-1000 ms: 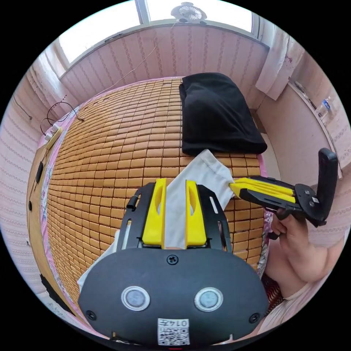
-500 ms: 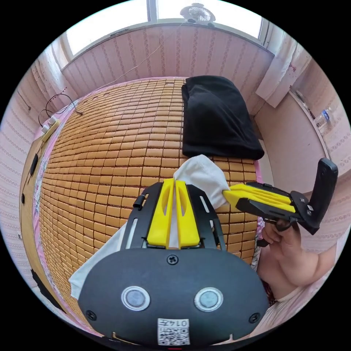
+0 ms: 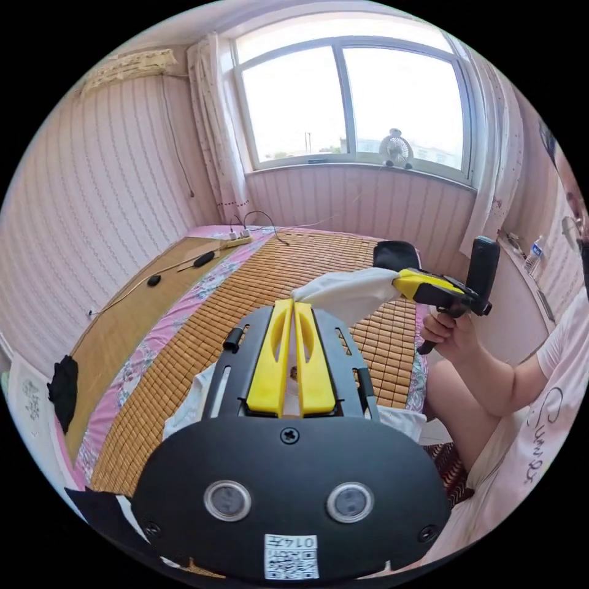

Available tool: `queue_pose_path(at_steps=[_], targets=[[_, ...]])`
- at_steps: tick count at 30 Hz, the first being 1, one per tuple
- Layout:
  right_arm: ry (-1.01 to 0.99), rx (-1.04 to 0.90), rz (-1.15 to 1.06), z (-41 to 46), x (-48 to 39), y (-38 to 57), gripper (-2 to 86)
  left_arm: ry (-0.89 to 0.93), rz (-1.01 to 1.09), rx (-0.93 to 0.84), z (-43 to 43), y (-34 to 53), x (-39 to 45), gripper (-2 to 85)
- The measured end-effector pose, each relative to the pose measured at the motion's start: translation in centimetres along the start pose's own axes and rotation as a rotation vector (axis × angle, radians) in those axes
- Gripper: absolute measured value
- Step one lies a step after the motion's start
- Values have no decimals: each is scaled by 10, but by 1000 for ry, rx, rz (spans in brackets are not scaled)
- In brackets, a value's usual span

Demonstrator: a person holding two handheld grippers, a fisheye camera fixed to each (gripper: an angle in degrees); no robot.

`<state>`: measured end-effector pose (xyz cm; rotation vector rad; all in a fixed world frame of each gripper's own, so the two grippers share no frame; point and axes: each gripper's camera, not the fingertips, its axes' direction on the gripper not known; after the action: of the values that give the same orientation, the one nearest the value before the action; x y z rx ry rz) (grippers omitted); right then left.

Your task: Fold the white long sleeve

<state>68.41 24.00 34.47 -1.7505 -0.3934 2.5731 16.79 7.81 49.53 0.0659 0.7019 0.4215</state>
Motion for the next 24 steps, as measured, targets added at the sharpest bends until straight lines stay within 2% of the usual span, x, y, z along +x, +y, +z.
queue_pose_path(at_steps=[2,5,7,10,12,19,24], targets=[[-133,-71,-76,38,-46,-1,5,-56,-61,6,-47,43,-11,-10],[-328,-310,-171,111,-119,35,8,-117,-231,-70,-94,132,-22,-9],[-411,-583,-210,168,-173,99,13,-120,-347,-142,-108,190,-24,-7],[-420,-886,-244,213,-225,189,21,-97,-559,-243,-123,271,-22,-1],[-411,-989,-243,224,-243,227,33,-59,-650,-267,-133,306,-15,4],[-209,-1075,-182,272,-266,280,63,-9,-661,-258,-130,304,-3,52],[-139,-1146,-270,328,-297,323,88,-110,-662,-402,-111,300,-22,73]])
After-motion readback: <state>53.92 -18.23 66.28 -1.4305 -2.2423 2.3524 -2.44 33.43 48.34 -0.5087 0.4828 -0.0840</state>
